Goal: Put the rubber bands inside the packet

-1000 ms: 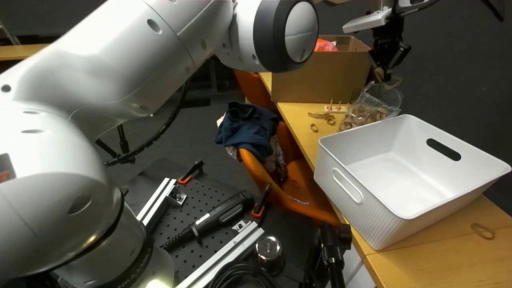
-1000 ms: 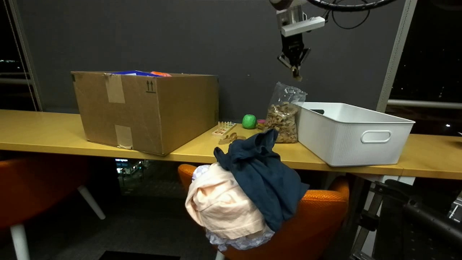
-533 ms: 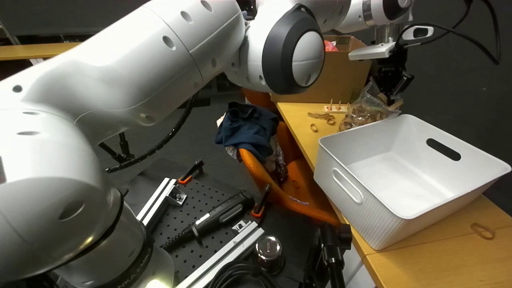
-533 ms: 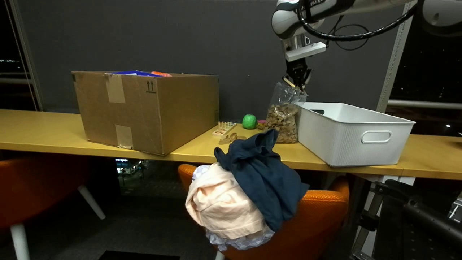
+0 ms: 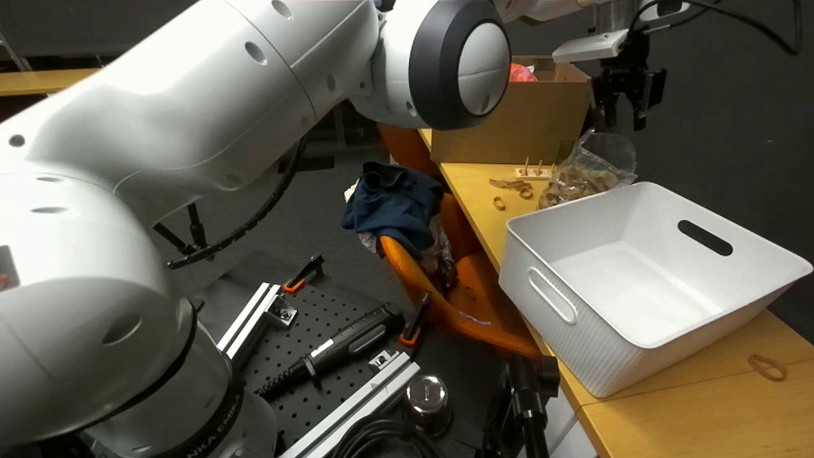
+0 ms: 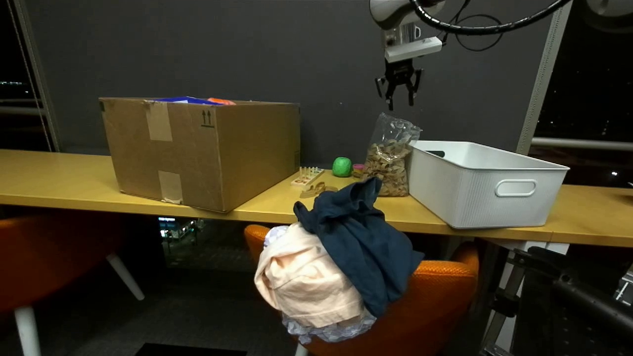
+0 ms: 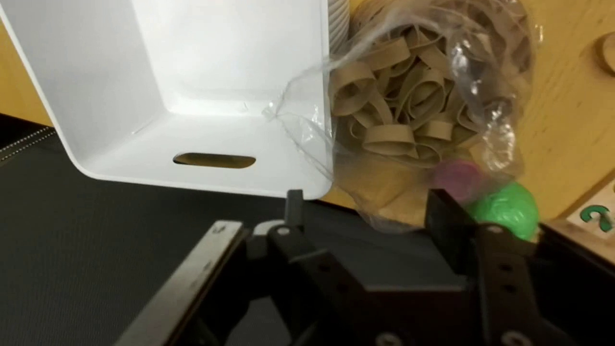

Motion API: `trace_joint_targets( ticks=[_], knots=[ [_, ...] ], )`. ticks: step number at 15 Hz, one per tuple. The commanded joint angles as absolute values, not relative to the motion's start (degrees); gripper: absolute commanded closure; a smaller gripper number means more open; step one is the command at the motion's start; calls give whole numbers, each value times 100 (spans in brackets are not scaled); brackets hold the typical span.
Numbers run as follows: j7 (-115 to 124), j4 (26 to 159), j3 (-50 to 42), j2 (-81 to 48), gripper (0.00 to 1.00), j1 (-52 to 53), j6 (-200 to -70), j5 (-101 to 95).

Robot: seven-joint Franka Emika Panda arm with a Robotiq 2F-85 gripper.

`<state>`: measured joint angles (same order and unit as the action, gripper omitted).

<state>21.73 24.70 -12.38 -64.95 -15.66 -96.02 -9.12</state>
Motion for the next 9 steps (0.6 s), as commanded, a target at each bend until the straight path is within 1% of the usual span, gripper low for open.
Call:
trace_joint_targets(
  ticks=[1,2,9],
  knots=[
    [2159,2440,-1230,-6088,2,-1348,-9619,-902],
    [2099,2413,-1195,-6010,0,-1256,-9660,-893],
    [1874,2452,-593,-5982,0,-565,-10073,-408]
  ],
)
